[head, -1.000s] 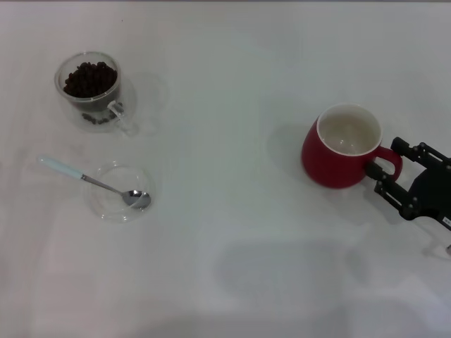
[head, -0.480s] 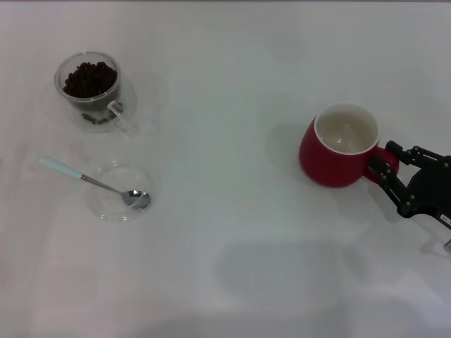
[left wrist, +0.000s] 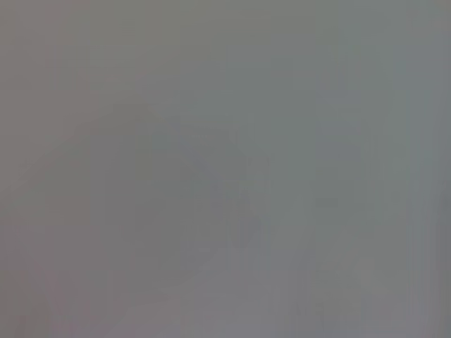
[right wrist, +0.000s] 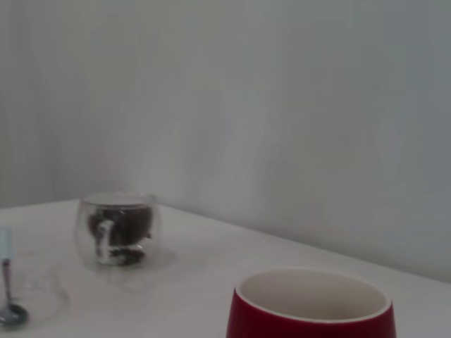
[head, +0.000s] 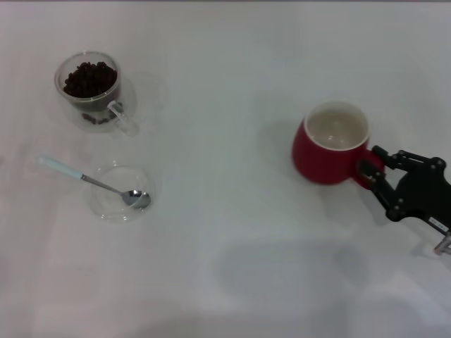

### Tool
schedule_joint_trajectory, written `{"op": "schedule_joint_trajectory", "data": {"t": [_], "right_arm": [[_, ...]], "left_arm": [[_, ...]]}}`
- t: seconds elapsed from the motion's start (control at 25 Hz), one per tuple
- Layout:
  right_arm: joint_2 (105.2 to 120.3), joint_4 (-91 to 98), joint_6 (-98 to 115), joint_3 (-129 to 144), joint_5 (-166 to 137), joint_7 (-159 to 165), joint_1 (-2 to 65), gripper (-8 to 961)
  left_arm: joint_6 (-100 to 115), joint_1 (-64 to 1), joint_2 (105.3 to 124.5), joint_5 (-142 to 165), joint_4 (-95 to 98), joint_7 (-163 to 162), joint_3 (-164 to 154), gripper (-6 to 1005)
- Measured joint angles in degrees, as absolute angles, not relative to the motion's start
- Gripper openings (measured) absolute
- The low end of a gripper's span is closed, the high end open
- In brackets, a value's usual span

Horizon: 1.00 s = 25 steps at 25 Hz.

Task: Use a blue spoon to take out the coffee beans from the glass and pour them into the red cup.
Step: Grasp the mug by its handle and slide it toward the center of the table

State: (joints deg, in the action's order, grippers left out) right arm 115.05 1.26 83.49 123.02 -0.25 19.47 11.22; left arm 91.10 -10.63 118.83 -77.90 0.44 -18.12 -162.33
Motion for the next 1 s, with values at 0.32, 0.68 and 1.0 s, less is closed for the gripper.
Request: {"op": "schedule_joint_trajectory", "data": {"t": [0.32,0.68,1.0], "right_arm": [[115.13,5.4,82.4,127.2,-0.3,19.9,11.3,223],[115.21,11.7,77.9,132.8,-0.3,20.4,11.5,226],[115.22,14.5,77.1,136.0,-0.3,20.8,12.1,230]], "left_arm": [[91.0,-10.6,118.83,-77.9,0.4,-18.1,-162.3,888],[91.0,-10.3,118.83,-77.8,0.4,-18.1,-162.3,888],[91.1,-10.4,118.74,-77.8,0.4,-18.1,-162.6,887]]}}
